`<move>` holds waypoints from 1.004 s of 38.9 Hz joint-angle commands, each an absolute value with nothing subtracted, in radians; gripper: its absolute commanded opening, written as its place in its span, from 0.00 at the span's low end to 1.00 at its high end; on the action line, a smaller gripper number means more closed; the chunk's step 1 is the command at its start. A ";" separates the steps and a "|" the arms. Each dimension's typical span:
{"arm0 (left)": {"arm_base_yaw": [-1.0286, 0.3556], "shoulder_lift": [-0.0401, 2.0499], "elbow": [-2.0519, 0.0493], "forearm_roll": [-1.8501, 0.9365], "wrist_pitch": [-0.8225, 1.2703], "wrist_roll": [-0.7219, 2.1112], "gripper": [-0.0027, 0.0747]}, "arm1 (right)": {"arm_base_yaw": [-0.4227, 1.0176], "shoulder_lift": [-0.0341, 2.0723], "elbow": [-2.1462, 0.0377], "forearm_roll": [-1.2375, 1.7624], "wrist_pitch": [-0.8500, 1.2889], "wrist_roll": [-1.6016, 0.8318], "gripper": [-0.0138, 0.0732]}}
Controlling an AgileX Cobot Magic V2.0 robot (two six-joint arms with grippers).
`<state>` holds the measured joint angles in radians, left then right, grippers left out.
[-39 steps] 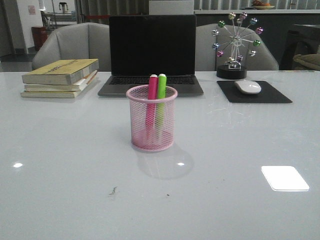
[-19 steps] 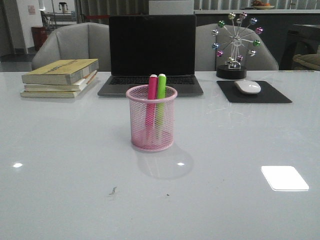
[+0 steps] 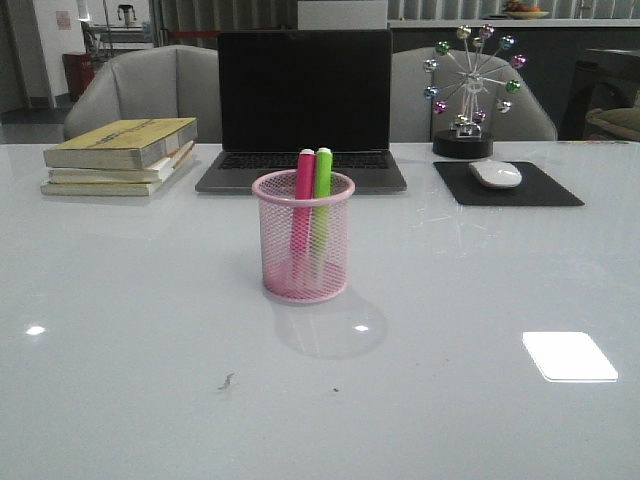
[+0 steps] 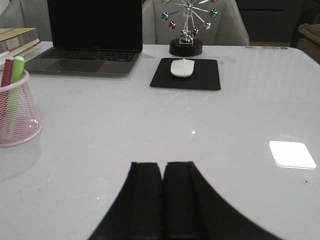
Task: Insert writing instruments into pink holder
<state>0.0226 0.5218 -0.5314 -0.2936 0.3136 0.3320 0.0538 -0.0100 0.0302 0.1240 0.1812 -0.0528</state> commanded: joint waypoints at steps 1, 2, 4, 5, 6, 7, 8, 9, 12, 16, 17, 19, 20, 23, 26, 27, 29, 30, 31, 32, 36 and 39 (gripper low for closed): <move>0.022 0.525 -0.559 -0.296 0.239 0.331 0.49 | 0.056 -0.029 0.031 0.130 0.098 -0.059 0.22; 0.022 0.525 -0.559 -0.291 0.239 0.331 0.49 | 0.056 -0.029 0.031 0.130 0.098 -0.059 0.22; 0.022 0.525 -0.559 -0.289 0.237 0.331 0.45 | 0.056 -0.029 0.031 0.130 0.098 -0.059 0.22; 0.022 0.525 -0.559 -0.286 0.237 0.331 0.42 | 0.056 -0.029 0.031 0.130 0.098 -0.059 0.22; 0.022 0.525 -0.559 -0.285 0.237 0.331 0.38 | 0.056 -0.029 0.031 0.130 0.098 -0.059 0.22; 0.022 0.525 -0.559 -0.285 0.237 0.327 0.34 | 0.056 -0.029 0.031 0.130 0.098 -0.059 0.22; 0.022 0.525 -0.559 -0.285 0.237 0.327 0.29 | 0.056 -0.029 0.031 0.130 0.098 -0.059 0.22; 0.022 0.525 -0.558 -0.285 0.237 0.327 0.25 | 0.056 -0.029 0.031 0.130 0.098 -0.059 0.22; 0.022 0.500 -0.537 -0.254 0.200 0.291 0.16 | 0.056 -0.029 0.031 0.130 0.098 -0.059 0.22; 0.022 0.448 -0.493 -0.147 0.129 0.120 0.16 | 0.056 -0.029 0.031 0.130 0.098 -0.059 0.22; 0.022 0.428 -0.477 -0.113 0.104 0.070 0.16 | 0.056 -0.029 0.031 0.130 0.098 -0.059 0.22; 0.022 0.393 -0.448 -0.060 0.066 0.000 0.16 | 0.056 -0.029 0.031 0.130 0.098 -0.059 0.22; 0.022 0.372 -0.432 -0.044 0.049 -0.022 0.16 | 0.056 -0.029 0.031 0.130 0.098 -0.059 0.22; 0.022 0.321 -0.395 -0.040 0.022 -0.025 0.16 | 0.056 -0.029 0.031 0.130 0.098 -0.059 0.22; 0.022 0.272 -0.356 -0.013 0.016 -0.025 0.16 | 0.056 -0.029 0.031 0.130 0.098 -0.059 0.22; 0.022 0.259 -0.340 -0.006 0.016 -0.025 0.16 | 0.056 -0.029 0.031 0.130 0.098 -0.059 0.22; 0.022 0.223 -0.311 0.000 0.016 -0.025 0.16 | 0.056 -0.029 0.031 0.130 0.098 -0.059 0.22; 0.022 0.210 -0.297 0.000 0.014 -0.025 0.16 | 0.056 -0.029 0.031 0.130 0.098 -0.059 0.22; 0.022 0.193 -0.278 0.000 0.011 -0.025 0.16 | 0.056 -0.029 0.031 0.130 0.098 -0.059 0.22; 0.022 0.181 -0.260 0.000 0.008 -0.025 0.16 | 0.056 -0.029 0.031 0.130 0.098 -0.059 0.22; 0.022 0.118 -0.194 0.000 0.008 -0.025 0.16 | 0.056 -0.029 0.031 0.130 0.098 -0.059 0.22; 0.022 0.075 -0.142 0.000 0.008 -0.025 0.16 | 0.056 -0.029 0.031 0.130 0.098 -0.059 0.22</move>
<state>0.0226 0.1010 -0.1557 0.0000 0.1011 -0.0117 0.0538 -0.0100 0.0302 0.1240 0.1812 -0.0528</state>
